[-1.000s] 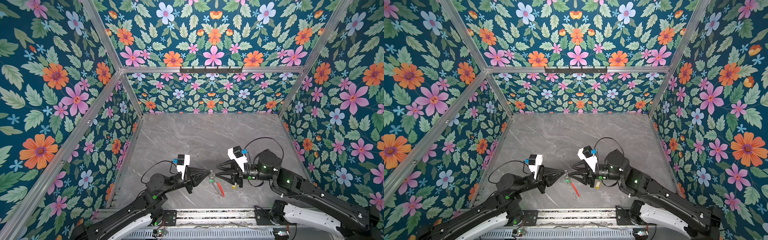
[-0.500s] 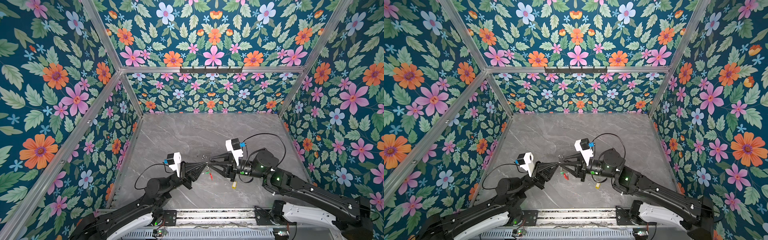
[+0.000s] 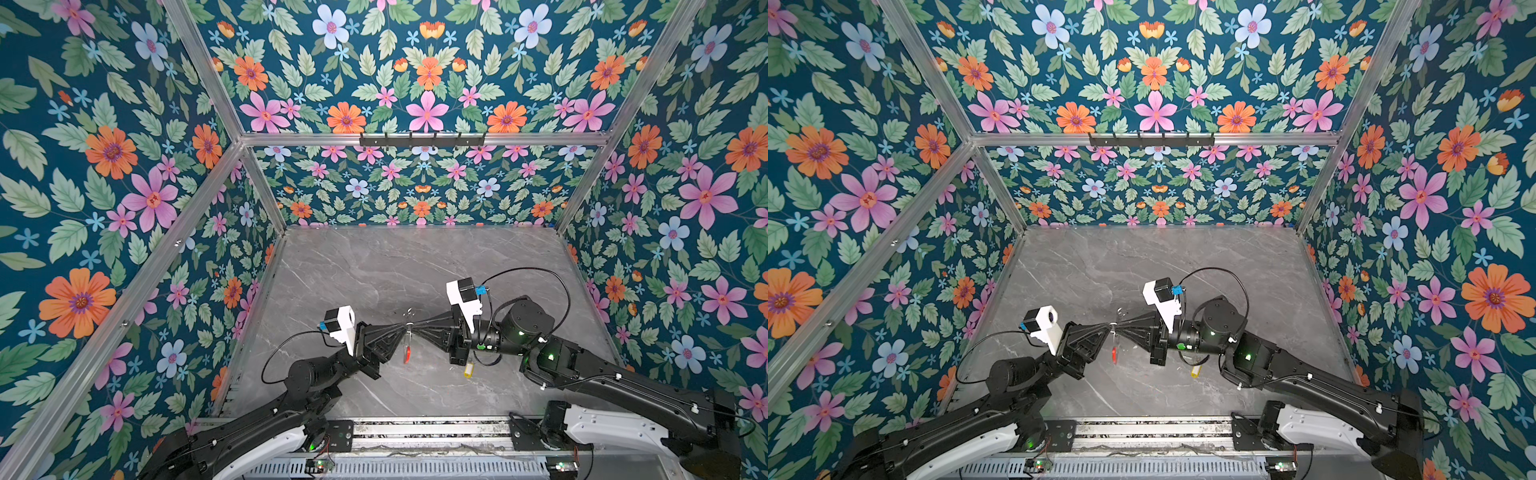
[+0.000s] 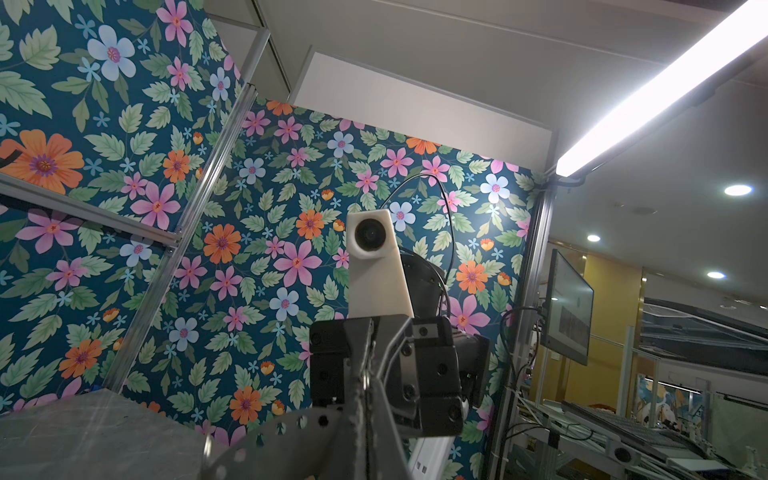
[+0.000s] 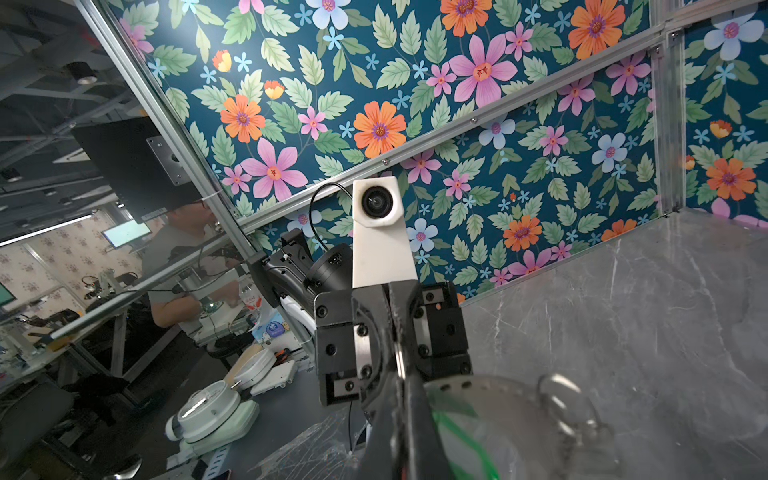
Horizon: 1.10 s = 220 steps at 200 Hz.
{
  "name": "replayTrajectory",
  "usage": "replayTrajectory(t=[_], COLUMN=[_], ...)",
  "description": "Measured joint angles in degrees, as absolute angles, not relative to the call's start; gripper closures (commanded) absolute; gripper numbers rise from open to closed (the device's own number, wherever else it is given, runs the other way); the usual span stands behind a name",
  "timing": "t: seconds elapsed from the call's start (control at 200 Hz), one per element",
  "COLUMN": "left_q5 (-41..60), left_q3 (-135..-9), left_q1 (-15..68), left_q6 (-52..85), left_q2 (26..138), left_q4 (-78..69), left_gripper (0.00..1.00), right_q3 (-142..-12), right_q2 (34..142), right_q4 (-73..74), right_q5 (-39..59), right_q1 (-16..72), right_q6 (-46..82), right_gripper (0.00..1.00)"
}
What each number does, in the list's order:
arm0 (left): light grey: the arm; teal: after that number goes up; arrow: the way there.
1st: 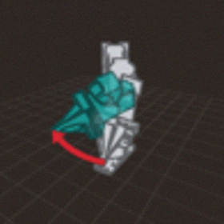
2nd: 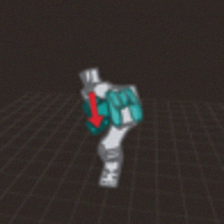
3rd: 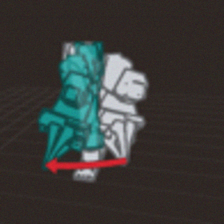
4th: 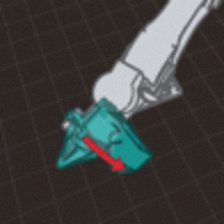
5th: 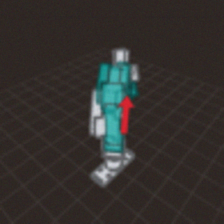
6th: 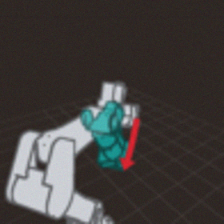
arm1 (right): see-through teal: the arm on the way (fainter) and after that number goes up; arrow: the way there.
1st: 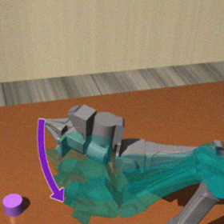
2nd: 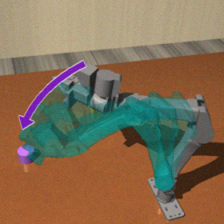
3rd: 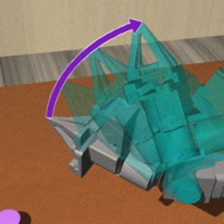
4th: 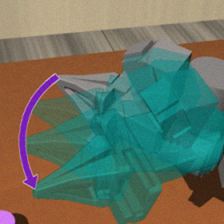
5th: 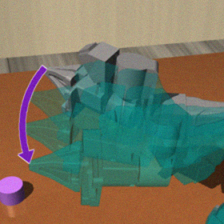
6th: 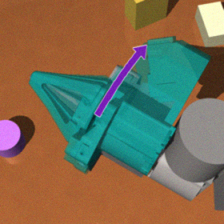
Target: Remove the keys from the keyring
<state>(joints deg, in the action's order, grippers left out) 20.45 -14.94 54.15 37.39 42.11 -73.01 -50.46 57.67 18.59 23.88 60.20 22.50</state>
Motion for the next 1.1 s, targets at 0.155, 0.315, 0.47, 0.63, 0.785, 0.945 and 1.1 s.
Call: replayTrajectory(t=[0.155,0.315,0.47,0.63,0.785,0.945,1.1], left_q5=[20.67,21.02,23.00,27.70,30.85,33.56,34.70], left_q3=[-14.94,-16.27,-20.25,-27.81,-34.30,-39.33,-41.91], left_q1=[54.26,54.11,54.11,54.11,54.11,54.11,54.11], left_q6=[37.36,37.74,36.86,34.89,32.38,29.69,27.97], left_q2=[41.34,36.69,32.23,32.56,33.28,36.12,39.46], left_q4=[-72.16,-64.64,-51.83,-35.62,-20.25,-8.80,-1.45], left_gripper=[0.66,0.61,0.64,0.63,0.62,0.61,0.67], right_q3=[-51.33,-56.23,-61.56,-66.98,-69.82,-71.20,-72.29], right_q2=[56.38,54.39,54.85,56.77,58.22,59.13,59.75], right_q4=[14.72,4.86,-8.51,-21.30,-29.32,-33.32,-34.92], right_q5=[23.79,23.33,22.70,22.24,21.87,21.85,21.87], right_q1=[60.25,60.20,60.20,60.18,60.18,60.20,60.20], right_q6=[22.33,20.25,16.29,12.03,8.75,7.33,6.66], right_gripper=[1.00,1.00,1.00,1.00,1.00,1.00,1.00])
